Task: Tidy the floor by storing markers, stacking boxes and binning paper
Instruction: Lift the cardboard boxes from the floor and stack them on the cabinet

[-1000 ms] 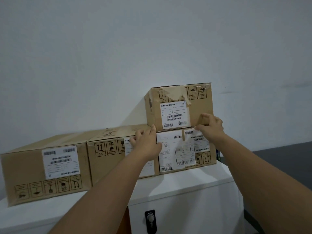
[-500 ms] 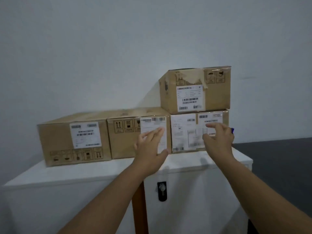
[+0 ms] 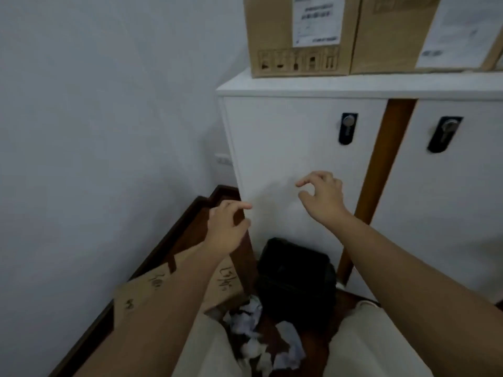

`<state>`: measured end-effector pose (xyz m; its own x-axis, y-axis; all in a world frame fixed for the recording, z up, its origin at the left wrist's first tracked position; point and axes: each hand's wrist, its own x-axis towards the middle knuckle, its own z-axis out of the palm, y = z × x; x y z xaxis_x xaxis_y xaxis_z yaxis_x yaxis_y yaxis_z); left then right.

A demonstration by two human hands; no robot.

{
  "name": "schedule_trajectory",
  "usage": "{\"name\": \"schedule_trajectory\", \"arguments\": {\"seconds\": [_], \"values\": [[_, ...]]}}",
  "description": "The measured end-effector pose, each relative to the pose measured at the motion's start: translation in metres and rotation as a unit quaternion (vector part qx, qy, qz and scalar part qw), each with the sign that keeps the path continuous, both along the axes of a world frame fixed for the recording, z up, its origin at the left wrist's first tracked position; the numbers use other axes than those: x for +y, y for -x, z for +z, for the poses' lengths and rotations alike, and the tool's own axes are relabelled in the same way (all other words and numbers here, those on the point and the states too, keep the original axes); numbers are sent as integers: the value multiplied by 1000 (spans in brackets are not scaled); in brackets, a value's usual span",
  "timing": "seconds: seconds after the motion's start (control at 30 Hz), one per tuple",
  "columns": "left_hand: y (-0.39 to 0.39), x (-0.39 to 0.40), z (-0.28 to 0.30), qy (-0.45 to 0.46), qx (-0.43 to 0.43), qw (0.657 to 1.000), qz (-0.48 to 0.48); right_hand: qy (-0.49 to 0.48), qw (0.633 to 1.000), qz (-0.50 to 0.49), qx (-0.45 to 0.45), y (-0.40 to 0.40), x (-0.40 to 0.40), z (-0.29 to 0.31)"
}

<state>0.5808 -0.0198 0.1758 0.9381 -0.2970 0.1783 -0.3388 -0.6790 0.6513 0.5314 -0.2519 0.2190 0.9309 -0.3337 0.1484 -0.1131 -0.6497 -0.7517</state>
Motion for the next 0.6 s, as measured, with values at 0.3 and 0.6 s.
{"name": "schedule_trajectory", "arguments": {"seconds": [0.3, 0.6], "values": [[17, 202, -117, 108, 296, 907, 279, -158, 939, 149, 266, -56, 161, -127], [6, 268, -255, 26, 481, 845, 233, -216, 864, 98, 444, -81, 225, -258]]}}
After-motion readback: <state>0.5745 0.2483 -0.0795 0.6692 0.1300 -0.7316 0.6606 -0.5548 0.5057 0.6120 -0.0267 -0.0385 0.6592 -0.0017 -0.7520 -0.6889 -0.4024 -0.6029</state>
